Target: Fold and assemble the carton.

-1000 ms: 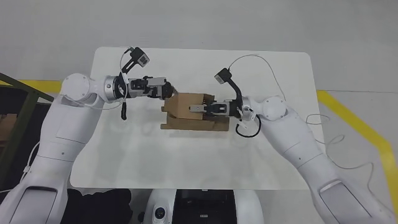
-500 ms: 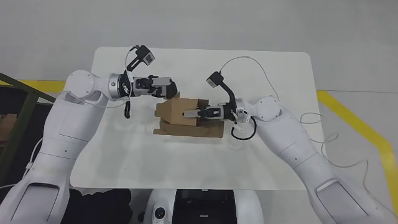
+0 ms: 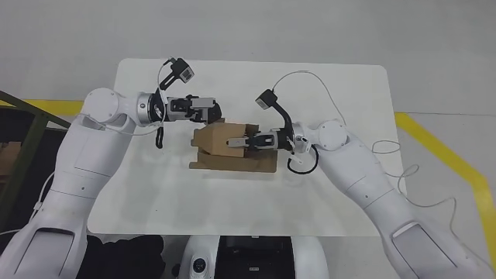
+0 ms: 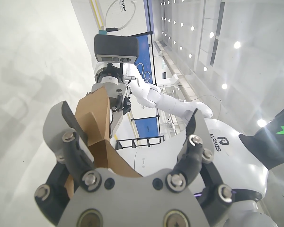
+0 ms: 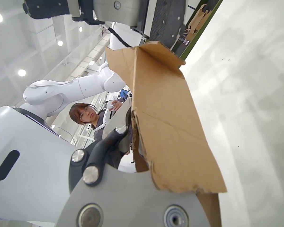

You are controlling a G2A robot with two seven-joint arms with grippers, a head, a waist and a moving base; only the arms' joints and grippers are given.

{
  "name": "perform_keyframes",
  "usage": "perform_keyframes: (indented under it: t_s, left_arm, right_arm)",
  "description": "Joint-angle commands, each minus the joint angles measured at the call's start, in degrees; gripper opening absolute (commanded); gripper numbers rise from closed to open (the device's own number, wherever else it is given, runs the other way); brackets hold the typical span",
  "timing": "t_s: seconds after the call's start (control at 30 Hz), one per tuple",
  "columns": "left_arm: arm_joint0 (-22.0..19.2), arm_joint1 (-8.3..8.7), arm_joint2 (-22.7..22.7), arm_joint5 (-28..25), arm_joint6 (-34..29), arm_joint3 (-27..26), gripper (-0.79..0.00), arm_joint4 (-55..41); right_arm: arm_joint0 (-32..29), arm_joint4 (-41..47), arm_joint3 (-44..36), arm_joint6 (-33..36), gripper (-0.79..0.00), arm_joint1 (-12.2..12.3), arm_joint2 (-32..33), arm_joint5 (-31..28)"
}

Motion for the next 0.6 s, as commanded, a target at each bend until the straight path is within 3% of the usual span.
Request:
perform_keyframes:
  t_s: [0.0, 0.23, 0.57]
  left_arm:
    - [-0.05, -0.06, 0.37, 0.04, -0.13, -0.26, 0.000, 0.27]
    - [-0.19, -0.17, 0.89, -0.10, -0.47, -0.49, 0.000, 0.38]
    - [1.79, 0.50, -2.21, -1.31, 1.11, -0.66, 0.000, 1.38]
  right_arm:
    - [-0.06, -0.04, -0.15, 0.04, -0.785, -0.06, -0.03, 0.06]
    - [0.12, -0.48, 0.34, -0.56, -0.785, -0.26, 0.22, 0.24]
    - [0.28, -1.91, 1.73, -3.79, -0.785, 0.51, 3.85, -0.11]
